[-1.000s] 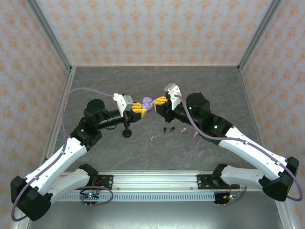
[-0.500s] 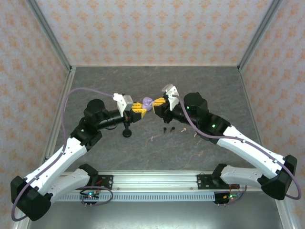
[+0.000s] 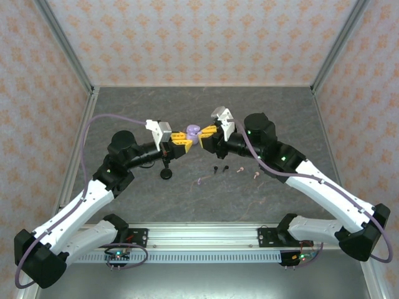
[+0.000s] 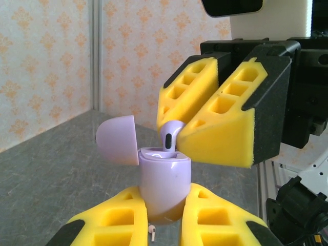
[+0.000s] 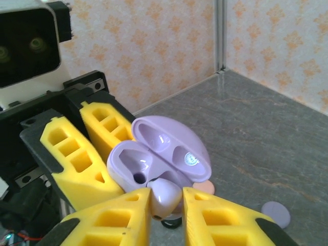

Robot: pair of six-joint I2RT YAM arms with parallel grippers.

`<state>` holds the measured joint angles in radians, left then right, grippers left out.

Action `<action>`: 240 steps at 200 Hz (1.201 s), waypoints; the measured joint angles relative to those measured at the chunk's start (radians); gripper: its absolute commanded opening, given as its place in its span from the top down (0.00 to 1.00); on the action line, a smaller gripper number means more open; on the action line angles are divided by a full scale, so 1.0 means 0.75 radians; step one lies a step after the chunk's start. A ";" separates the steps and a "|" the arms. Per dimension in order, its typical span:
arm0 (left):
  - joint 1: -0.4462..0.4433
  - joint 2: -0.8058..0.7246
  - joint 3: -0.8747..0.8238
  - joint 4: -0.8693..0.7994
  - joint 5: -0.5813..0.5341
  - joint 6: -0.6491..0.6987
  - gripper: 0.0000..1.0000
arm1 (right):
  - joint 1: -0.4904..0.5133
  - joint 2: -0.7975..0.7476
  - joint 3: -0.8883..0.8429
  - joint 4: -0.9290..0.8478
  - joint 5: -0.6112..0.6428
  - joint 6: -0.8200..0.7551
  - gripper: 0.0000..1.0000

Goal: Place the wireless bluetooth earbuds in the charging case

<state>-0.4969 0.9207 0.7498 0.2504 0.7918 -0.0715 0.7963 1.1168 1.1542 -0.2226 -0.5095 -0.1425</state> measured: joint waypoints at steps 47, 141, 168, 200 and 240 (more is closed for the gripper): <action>-0.006 0.000 -0.002 0.013 -0.001 -0.014 1.00 | -0.025 0.026 0.051 -0.044 -0.079 0.013 0.60; -0.027 -0.001 -0.025 0.124 -0.021 -0.050 1.00 | -0.127 -0.004 0.202 -0.105 -0.113 0.179 0.00; -0.031 -0.001 -0.037 0.162 -0.035 -0.071 1.00 | -0.164 -0.055 0.218 -0.138 -0.098 0.234 0.01; -0.036 -0.001 -0.039 0.203 -0.055 -0.085 1.00 | -0.168 -0.059 0.226 -0.230 -0.046 0.260 0.00; -0.036 0.000 -0.039 0.222 -0.057 -0.089 1.00 | -0.168 -0.018 0.201 -0.273 -0.003 0.312 0.05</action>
<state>-0.5240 0.9207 0.7204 0.4168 0.7490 -0.1383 0.6704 1.1034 1.3048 -0.4274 -0.5117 0.0917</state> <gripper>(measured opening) 0.137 0.948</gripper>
